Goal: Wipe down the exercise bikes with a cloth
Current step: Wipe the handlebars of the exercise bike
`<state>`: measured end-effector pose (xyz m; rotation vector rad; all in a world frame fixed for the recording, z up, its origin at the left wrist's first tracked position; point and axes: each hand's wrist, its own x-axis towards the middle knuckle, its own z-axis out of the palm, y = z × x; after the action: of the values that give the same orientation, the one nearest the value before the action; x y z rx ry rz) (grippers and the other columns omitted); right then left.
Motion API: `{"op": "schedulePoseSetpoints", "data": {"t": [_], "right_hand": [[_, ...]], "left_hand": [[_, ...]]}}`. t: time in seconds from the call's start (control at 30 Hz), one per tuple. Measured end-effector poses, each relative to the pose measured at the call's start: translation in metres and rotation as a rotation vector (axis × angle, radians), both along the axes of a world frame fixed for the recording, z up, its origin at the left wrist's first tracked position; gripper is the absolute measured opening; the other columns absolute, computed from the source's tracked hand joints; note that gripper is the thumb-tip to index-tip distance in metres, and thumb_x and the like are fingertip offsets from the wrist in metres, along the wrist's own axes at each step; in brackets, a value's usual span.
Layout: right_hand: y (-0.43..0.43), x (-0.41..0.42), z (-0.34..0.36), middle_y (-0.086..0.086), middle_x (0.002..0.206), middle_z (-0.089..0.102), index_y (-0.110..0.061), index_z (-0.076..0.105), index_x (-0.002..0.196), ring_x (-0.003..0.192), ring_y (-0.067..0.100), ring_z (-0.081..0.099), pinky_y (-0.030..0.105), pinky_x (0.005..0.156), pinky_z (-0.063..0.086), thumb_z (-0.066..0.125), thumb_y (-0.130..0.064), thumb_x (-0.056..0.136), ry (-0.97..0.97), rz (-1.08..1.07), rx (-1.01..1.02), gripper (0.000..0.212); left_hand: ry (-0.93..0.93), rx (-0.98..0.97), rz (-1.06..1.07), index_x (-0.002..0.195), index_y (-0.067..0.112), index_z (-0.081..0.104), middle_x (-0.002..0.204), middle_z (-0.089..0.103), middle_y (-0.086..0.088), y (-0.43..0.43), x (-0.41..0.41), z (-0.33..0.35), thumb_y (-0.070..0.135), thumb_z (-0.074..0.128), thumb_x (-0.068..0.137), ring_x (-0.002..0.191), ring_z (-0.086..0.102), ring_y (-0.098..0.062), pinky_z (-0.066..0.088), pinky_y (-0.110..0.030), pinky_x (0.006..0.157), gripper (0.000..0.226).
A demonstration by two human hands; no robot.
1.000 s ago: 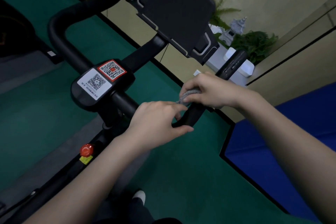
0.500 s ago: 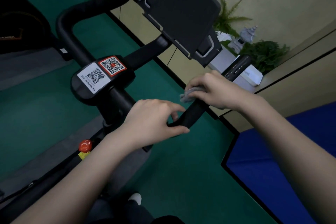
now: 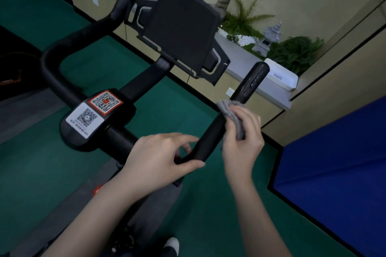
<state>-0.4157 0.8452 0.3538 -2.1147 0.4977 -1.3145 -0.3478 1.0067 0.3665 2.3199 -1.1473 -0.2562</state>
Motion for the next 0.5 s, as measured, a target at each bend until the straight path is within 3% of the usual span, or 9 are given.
{"op": "schedulePoseSetpoints", "data": {"t": [0.17, 0.27, 0.4, 0.5], "right_hand": [[0.011, -0.006, -0.011, 0.01, 0.106, 0.064, -0.003, 0.066, 0.101, 0.103, 0.014, 0.059, 0.025, 0.093, 0.046, 0.06, 0.009, 0.085, -0.129, -0.161, 0.316, 0.021], [0.029, -0.005, -0.015, 0.011, 0.114, 0.065, -0.015, 0.063, 0.107, 0.109, 0.017, 0.061, 0.034, 0.097, 0.048, 0.059, 0.001, 0.089, -0.217, -0.182, 0.576, 0.024], [0.058, -0.015, -0.02, -0.005, 0.128, 0.062, -0.029, 0.059, 0.122, 0.121, 0.01, 0.056, 0.038, 0.105, 0.042, 0.056, -0.012, 0.094, -0.276, -0.089, 0.856, 0.032], [0.064, -0.02, -0.019, -0.01, 0.132, 0.059, -0.033, 0.057, 0.125, 0.125, 0.009, 0.052, 0.039, 0.108, 0.039, 0.055, -0.011, 0.095, -0.292, 0.019, 0.985, 0.037]], "left_hand": [[0.012, 0.003, 0.0, 0.116, 0.05, 0.055, 0.084, 0.056, 0.034, -0.001, -0.001, 0.003, 0.081, 0.045, 0.07, 0.07, 0.052, 0.01, 0.04, -0.012, 0.062, 0.056], [0.021, -0.005, 0.013, 0.115, 0.05, 0.057, 0.082, 0.056, 0.035, -0.001, -0.002, 0.005, 0.079, 0.042, 0.067, 0.067, 0.05, 0.012, 0.041, -0.014, 0.061, 0.058], [0.022, -0.017, 0.016, 0.114, 0.05, 0.057, 0.077, 0.052, 0.038, -0.001, -0.004, 0.008, 0.081, 0.037, 0.065, 0.066, 0.05, 0.014, 0.035, -0.009, 0.058, 0.061], [0.014, -0.017, 0.01, 0.113, 0.051, 0.057, 0.077, 0.051, 0.04, -0.001, -0.004, 0.01, 0.081, 0.037, 0.066, 0.067, 0.05, 0.015, 0.032, -0.007, 0.057, 0.059]]}}
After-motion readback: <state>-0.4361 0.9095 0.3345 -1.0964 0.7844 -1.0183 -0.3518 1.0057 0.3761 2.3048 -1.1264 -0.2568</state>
